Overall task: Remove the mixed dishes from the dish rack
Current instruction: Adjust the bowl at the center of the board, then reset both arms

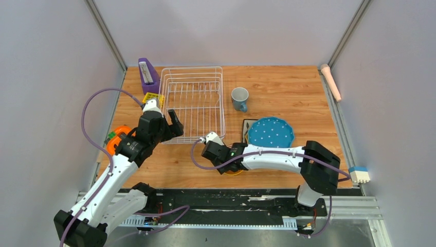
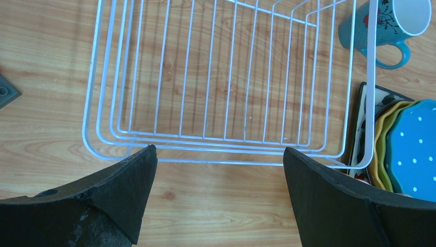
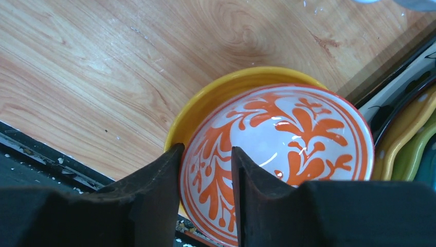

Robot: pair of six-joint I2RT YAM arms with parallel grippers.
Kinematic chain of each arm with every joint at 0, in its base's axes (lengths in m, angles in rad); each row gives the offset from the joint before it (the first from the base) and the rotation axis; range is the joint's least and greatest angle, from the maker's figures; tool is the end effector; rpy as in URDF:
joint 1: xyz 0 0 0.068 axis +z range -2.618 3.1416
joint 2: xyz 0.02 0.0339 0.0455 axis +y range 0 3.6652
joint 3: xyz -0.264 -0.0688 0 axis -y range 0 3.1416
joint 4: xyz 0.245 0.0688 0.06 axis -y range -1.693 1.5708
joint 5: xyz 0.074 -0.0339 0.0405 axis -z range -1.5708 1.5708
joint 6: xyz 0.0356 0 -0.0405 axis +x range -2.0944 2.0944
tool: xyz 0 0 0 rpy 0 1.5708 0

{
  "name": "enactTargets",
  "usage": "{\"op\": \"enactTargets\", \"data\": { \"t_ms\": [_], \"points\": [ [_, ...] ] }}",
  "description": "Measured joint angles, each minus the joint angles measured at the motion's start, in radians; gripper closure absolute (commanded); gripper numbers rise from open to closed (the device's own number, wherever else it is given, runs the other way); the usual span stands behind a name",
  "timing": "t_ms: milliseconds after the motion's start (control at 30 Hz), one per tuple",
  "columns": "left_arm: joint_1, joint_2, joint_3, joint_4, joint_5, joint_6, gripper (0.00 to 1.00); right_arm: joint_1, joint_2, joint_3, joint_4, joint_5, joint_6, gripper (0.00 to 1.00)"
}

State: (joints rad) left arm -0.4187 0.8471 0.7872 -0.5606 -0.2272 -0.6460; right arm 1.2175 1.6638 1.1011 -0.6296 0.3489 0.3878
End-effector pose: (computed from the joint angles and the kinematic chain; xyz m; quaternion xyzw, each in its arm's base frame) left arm 0.1693 -0.0666 0.2934 -0.1517 0.8719 -0.1438 0.4428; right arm 0.1233 0.2993 0.1966 -0.3600 0.8984 0.0148 0.2513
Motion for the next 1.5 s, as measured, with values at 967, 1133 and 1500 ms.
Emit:
{"op": "enactTargets", "data": {
  "t_ms": [967, 1133, 1500],
  "points": [
    [0.0, -0.001, 0.0, -0.005, 0.0, 0.002, 0.0, -0.549, -0.79, -0.292, 0.024, 0.09, 0.326, 0.0],
    [0.0, -0.007, 0.0, -0.005, -0.003, 0.002, 0.0, -0.591, -1.011, -0.37, 0.017, 0.13, 0.375, 0.0],
    [0.0, -0.017, 0.001, -0.027, 0.0, 0.001, 0.0, -0.592, -1.111, -0.44, 0.014, 0.17, 0.377, 0.0]
  ]
}}
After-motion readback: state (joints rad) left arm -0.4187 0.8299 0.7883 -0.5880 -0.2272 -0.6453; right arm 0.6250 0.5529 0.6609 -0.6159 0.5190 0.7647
